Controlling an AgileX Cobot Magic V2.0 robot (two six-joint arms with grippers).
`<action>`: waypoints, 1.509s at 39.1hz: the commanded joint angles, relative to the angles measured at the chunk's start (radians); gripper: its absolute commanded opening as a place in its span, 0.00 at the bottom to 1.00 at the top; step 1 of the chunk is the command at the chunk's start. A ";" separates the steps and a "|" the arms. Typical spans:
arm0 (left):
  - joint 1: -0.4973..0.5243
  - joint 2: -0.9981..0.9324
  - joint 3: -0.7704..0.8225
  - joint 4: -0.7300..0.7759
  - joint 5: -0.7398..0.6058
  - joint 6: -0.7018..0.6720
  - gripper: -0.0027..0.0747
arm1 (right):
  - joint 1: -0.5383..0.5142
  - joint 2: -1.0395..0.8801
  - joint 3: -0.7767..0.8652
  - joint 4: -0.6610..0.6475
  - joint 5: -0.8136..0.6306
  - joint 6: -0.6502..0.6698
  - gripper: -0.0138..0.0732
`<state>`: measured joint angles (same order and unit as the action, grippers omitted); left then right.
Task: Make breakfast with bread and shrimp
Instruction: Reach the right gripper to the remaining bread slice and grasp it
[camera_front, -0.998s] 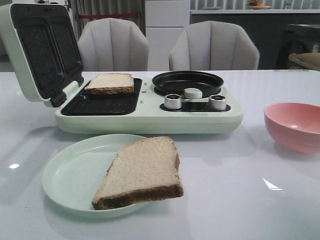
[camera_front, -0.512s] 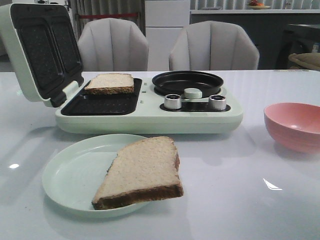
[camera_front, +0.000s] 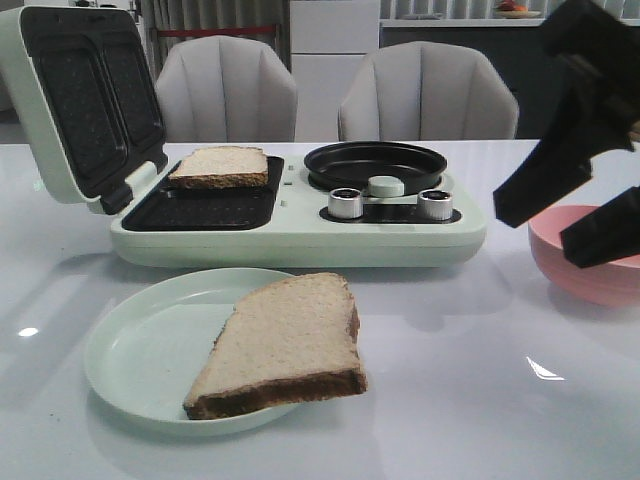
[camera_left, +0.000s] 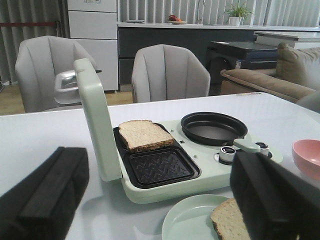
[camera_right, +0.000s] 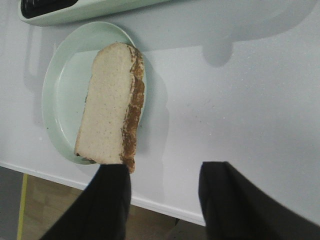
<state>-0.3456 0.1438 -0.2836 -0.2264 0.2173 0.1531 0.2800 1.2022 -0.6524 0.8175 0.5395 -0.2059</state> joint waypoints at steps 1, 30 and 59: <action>-0.005 0.010 -0.026 -0.012 -0.088 0.000 0.83 | 0.002 0.052 -0.049 0.139 -0.017 -0.094 0.66; -0.005 0.010 -0.026 -0.012 -0.088 0.000 0.83 | 0.002 0.446 -0.066 0.723 0.212 -0.712 0.66; -0.005 0.010 -0.026 -0.012 -0.088 0.000 0.83 | 0.074 0.512 -0.065 0.872 0.187 -0.826 0.66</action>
<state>-0.3456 0.1438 -0.2836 -0.2264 0.2173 0.1531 0.3529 1.7472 -0.6948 1.6428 0.7019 -1.0171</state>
